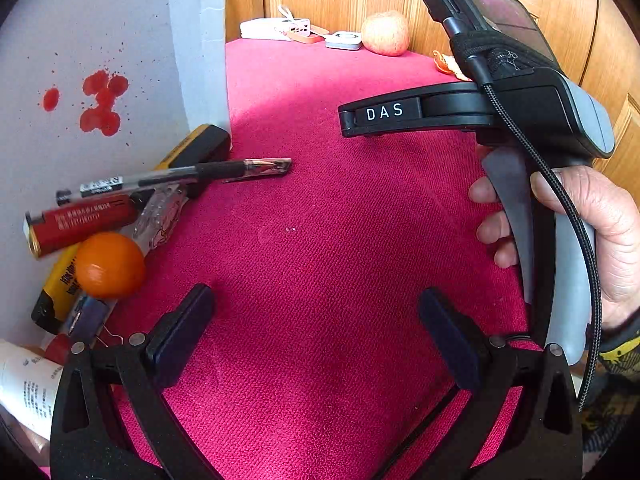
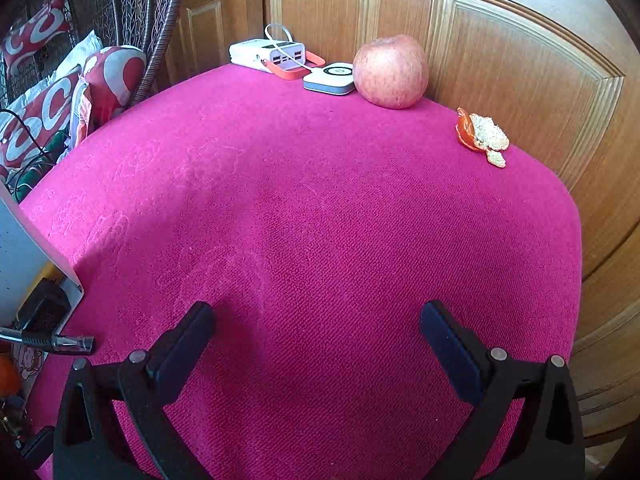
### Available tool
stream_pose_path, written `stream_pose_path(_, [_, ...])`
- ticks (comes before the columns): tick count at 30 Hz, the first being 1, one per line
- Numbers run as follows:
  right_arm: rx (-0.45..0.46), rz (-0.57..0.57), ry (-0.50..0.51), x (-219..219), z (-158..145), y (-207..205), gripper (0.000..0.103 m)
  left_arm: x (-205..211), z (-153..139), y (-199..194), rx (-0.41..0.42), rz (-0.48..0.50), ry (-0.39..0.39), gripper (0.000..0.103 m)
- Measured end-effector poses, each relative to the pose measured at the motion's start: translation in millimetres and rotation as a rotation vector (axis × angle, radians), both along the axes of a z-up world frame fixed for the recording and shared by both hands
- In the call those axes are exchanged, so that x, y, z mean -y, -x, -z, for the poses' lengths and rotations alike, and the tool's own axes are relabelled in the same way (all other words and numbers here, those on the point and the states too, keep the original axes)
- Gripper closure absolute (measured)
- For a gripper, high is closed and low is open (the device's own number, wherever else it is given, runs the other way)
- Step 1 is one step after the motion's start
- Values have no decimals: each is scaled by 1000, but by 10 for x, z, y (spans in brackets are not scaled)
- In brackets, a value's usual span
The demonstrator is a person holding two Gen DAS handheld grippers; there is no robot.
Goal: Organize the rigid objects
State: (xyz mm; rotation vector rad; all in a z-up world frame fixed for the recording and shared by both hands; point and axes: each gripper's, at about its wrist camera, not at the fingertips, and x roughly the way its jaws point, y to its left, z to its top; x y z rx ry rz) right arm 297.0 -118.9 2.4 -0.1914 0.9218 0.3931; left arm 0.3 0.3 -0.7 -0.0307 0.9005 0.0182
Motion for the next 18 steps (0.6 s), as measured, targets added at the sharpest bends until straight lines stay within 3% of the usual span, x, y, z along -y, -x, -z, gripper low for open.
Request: stream_pose_path(18, [1,0,1,2,4,-2,0,1,11,-4,1,0,0,0])
